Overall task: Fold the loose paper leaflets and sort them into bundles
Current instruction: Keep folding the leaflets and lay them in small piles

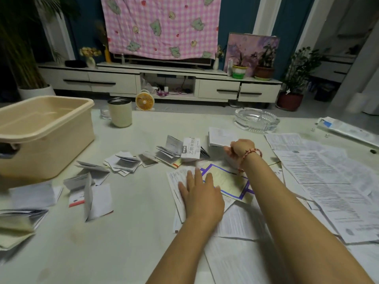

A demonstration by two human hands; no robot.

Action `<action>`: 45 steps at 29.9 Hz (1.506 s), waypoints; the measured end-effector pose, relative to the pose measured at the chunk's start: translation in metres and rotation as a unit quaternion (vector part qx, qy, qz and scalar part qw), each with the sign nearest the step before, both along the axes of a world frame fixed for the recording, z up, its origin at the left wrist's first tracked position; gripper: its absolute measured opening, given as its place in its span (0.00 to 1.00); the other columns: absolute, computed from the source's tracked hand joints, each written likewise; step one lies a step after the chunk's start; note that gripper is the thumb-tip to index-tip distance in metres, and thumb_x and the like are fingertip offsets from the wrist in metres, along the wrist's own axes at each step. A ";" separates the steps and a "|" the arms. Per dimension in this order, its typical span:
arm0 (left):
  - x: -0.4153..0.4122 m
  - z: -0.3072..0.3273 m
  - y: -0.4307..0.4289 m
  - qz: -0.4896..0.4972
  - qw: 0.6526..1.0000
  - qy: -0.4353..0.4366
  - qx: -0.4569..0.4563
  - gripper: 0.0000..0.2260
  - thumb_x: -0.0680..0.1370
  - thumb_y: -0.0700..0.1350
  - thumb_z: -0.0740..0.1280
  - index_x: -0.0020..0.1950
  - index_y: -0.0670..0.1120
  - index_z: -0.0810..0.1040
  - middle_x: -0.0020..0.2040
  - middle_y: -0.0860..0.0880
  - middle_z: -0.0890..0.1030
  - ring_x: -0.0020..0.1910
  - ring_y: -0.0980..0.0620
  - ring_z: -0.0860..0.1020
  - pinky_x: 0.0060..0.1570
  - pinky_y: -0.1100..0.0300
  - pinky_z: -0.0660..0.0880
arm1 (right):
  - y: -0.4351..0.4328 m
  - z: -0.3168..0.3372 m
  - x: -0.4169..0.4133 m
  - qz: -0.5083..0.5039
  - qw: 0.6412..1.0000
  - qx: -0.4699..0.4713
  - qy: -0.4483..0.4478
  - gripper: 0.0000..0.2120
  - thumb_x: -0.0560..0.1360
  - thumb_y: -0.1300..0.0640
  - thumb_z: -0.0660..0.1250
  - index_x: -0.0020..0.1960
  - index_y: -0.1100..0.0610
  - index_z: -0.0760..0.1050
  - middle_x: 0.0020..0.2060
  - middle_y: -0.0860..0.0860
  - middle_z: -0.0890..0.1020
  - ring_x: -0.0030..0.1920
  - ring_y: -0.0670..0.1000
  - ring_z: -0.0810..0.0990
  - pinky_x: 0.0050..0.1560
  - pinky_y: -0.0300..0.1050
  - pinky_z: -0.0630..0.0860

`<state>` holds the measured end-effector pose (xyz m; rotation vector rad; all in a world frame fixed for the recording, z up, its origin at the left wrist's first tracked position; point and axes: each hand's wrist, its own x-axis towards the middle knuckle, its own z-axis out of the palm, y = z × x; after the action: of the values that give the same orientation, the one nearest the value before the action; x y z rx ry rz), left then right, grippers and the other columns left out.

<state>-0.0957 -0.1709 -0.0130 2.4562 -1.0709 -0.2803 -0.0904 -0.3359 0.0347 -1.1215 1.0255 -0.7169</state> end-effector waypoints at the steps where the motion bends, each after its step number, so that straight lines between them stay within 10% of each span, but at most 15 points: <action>1: -0.003 -0.001 -0.001 -0.007 0.999 -0.006 0.031 0.22 0.83 0.51 0.48 0.77 0.49 0.51 0.78 0.46 0.44 0.76 0.45 0.40 0.71 0.44 0.38 | -0.001 0.000 0.004 0.023 1.000 -0.005 0.013 0.14 0.78 0.70 0.55 0.63 0.62 0.65 0.36 0.56 0.72 0.18 0.48 0.76 0.20 0.36 0.74; 4: -0.007 -0.003 -0.001 -0.029 0.996 -0.015 0.084 0.23 0.83 0.53 0.47 0.77 0.50 0.49 0.78 0.43 0.42 0.75 0.42 0.38 0.70 0.41 0.35 | 0.003 0.007 0.003 0.056 0.995 -0.043 0.067 0.03 0.78 0.66 0.59 0.51 0.62 0.67 0.34 0.57 0.75 0.20 0.48 0.77 0.23 0.39 0.75; 9: -0.011 -0.002 0.001 -0.043 0.993 -0.010 0.114 0.24 0.83 0.53 0.48 0.77 0.49 0.48 0.77 0.43 0.40 0.75 0.41 0.37 0.70 0.40 0.35 | 0.004 0.009 -0.029 0.030 0.954 -0.250 0.161 0.15 0.75 0.64 0.62 0.61 0.63 0.73 0.52 0.58 0.78 0.46 0.56 0.79 0.49 0.50 0.79; 14: -0.037 0.010 0.001 -0.061 0.988 0.024 0.137 0.24 0.82 0.52 0.50 0.77 0.48 0.49 0.77 0.41 0.40 0.75 0.39 0.37 0.70 0.39 0.37 | 0.017 0.011 -0.076 0.162 0.935 -0.241 0.205 0.11 0.75 0.66 0.65 0.57 0.65 0.76 0.40 0.55 0.78 0.36 0.50 0.75 0.38 0.40 0.76; 24: -0.059 0.022 0.006 -0.080 0.989 0.043 0.120 0.25 0.82 0.49 0.54 0.76 0.43 0.51 0.76 0.41 0.53 0.74 0.41 0.53 0.71 0.47 0.53 | 0.040 -0.005 -0.119 0.321 0.741 -0.356 0.470 0.40 0.64 0.51 0.78 0.70 0.53 0.62 0.62 0.54 0.73 0.60 0.53 0.73 0.59 0.44 0.70; 30: -0.049 0.021 0.015 -0.051 0.989 0.136 -0.007 0.18 0.79 0.46 0.59 0.67 0.42 0.64 0.66 0.42 0.69 0.66 0.41 0.67 0.64 0.51 0.66 | 0.039 -0.005 -0.133 0.284 0.757 -0.396 0.435 0.13 0.66 0.54 0.76 0.44 0.55 0.74 0.38 0.50 0.73 0.40 0.49 0.71 0.37 0.38 0.68; 33: -0.043 0.028 0.018 0.009 0.971 0.205 -0.122 0.24 0.78 0.46 0.63 0.71 0.41 0.61 0.68 0.40 0.69 0.66 0.41 0.68 0.65 0.52 0.66 | 0.038 0.001 -0.141 0.259 0.867 -0.311 0.290 0.16 0.70 0.58 0.73 0.31 0.57 0.66 0.27 0.51 0.67 0.29 0.48 0.65 0.29 0.38 0.61; 37: -0.033 0.043 0.025 0.073 0.895 0.371 -0.237 0.30 0.76 0.48 0.68 0.73 0.42 0.60 0.68 0.41 0.71 0.64 0.44 0.72 0.61 0.54 0.70 | 0.043 0.019 -0.146 0.232 0.957 -0.142 0.097 0.05 0.74 0.60 0.68 0.43 0.61 0.73 0.39 0.53 0.81 0.39 0.49 0.82 0.37 0.42 0.80; 40: -0.028 0.050 0.034 0.064 0.831 0.477 -0.277 0.15 0.77 0.42 0.68 0.61 0.39 0.74 0.50 0.42 0.82 0.43 0.49 0.81 0.39 0.61 0.80 | 0.052 0.024 -0.143 0.233 0.965 -0.110 0.046 0.12 0.75 0.60 0.67 0.55 0.66 0.73 0.51 0.57 0.83 0.51 0.57 0.83 0.53 0.57 0.79; 45: -0.022 0.055 0.044 0.087 0.818 0.474 -0.313 0.03 0.78 0.40 0.65 0.48 0.42 0.77 0.40 0.47 0.82 0.30 0.55 0.80 0.23 0.67 0.73 | 0.069 0.027 -0.138 0.240 0.964 -0.114 0.015 0.05 0.76 0.61 0.65 0.51 0.60 0.73 0.48 0.54 0.82 0.48 0.54 0.83 0.44 0.48 0.82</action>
<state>-0.1172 -0.1272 0.0424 1.4610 -0.3785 -0.8265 -0.2283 -0.2673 0.0616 -1.5156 0.6629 -0.4316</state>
